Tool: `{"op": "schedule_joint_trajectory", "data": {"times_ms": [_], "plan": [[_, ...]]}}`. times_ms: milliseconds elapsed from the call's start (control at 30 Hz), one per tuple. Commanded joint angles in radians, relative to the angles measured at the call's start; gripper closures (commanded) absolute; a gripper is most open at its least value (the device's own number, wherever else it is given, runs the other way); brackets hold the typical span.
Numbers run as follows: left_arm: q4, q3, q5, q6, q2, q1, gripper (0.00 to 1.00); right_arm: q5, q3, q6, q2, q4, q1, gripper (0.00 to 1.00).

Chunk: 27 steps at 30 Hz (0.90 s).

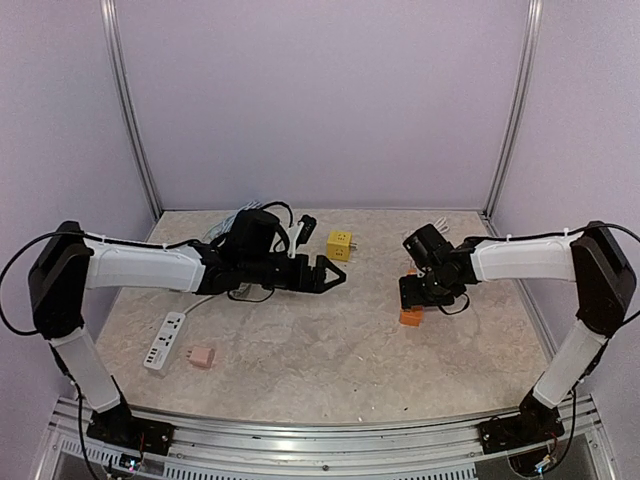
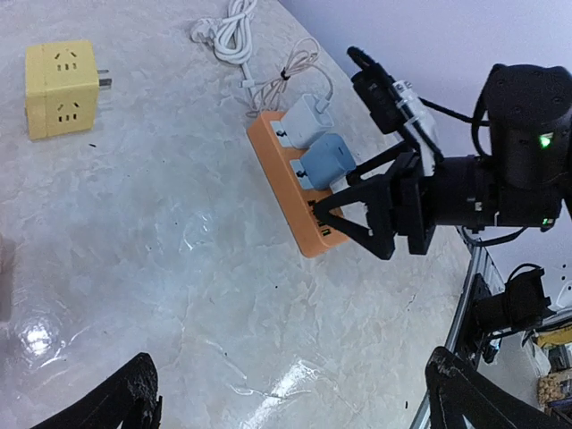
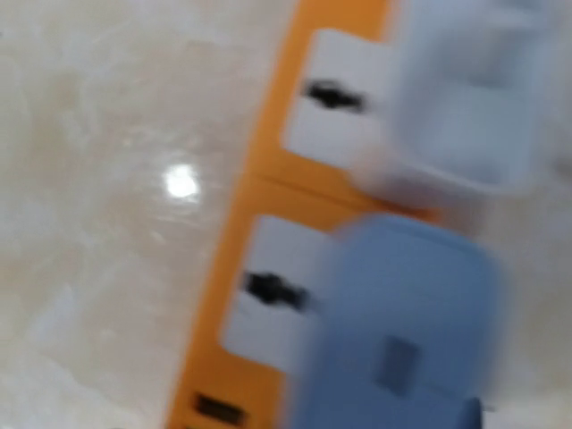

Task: Insert the plug
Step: Move the socket to the center of the board.

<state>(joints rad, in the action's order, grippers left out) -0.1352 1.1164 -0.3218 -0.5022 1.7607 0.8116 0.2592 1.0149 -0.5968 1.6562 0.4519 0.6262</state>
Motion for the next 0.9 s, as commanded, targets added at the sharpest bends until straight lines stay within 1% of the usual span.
{"op": "schedule_joint_trajectory", "data": {"times_ms": [0,200,367,567,667,867], "plan": [[0.118,-0.084,0.161,0.000,-0.149,0.013,0.01,0.039,0.052,-0.035,0.080,-0.040,0.038,0.25],[0.190,-0.143,0.242,-0.014,-0.311,0.027,0.01,0.066,0.066,-0.071,0.169,-0.045,0.055,0.25],[0.218,-0.180,0.282,-0.013,-0.422,0.032,0.01,0.126,0.050,-0.101,0.185,-0.030,0.061,0.28],[0.212,-0.195,0.293,-0.008,-0.471,0.032,0.01,0.205,0.038,-0.106,0.149,-0.007,0.061,0.38],[0.209,-0.186,0.290,-0.004,-0.474,0.031,0.01,0.219,0.047,-0.096,0.152,0.011,0.052,0.47],[0.203,-0.177,0.282,0.002,-0.477,0.033,0.01,0.202,0.028,-0.077,0.145,0.007,0.018,0.51]]}}
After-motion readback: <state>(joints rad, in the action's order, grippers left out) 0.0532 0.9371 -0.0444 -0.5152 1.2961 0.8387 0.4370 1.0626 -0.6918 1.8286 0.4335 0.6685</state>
